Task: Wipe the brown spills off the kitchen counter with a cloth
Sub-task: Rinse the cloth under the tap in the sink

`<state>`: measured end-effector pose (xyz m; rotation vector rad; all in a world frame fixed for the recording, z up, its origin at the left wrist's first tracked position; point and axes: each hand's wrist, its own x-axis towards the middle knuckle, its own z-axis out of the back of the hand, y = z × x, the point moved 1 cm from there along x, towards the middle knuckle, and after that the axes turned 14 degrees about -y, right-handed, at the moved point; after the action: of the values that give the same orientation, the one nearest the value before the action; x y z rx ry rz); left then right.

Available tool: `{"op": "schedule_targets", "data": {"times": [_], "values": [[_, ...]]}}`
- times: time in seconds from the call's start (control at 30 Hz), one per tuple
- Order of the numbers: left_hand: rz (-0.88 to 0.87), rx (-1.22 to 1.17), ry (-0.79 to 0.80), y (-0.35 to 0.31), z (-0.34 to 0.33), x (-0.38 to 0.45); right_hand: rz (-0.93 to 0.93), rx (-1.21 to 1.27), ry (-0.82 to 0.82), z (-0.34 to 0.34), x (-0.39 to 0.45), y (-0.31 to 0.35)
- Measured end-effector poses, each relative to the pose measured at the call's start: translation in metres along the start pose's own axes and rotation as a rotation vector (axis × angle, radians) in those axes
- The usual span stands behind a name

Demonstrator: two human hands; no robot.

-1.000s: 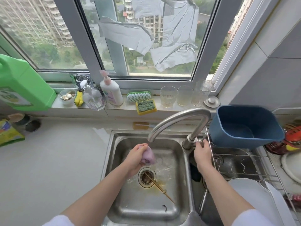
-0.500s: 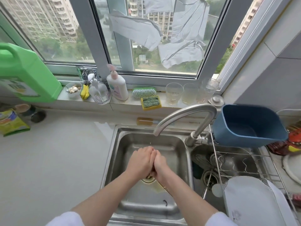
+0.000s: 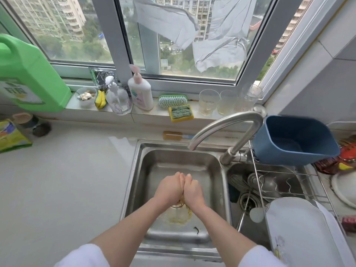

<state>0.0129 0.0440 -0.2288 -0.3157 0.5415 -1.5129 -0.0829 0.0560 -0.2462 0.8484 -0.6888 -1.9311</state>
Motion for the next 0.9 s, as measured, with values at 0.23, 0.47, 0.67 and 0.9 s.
{"op": "schedule_targets", "data": {"times": [0.23,0.47,0.67,0.9], "values": [[-0.068,-0.043,0.044,0.001,-0.004,-0.003,0.098,-0.094,-0.088,0.008,-0.002,-0.006],[0.297,-0.337,0.203,0.002,0.011,-0.011,-0.252,0.290,0.130,0.033,0.001,-0.027],[0.438,-0.733,0.314,-0.015,0.033,-0.027,-0.036,0.227,0.278,0.079,0.001,-0.020],[0.175,-0.625,-0.021,-0.065,0.092,-0.034,0.234,0.441,-0.013,0.176,-0.004,0.029]]}}
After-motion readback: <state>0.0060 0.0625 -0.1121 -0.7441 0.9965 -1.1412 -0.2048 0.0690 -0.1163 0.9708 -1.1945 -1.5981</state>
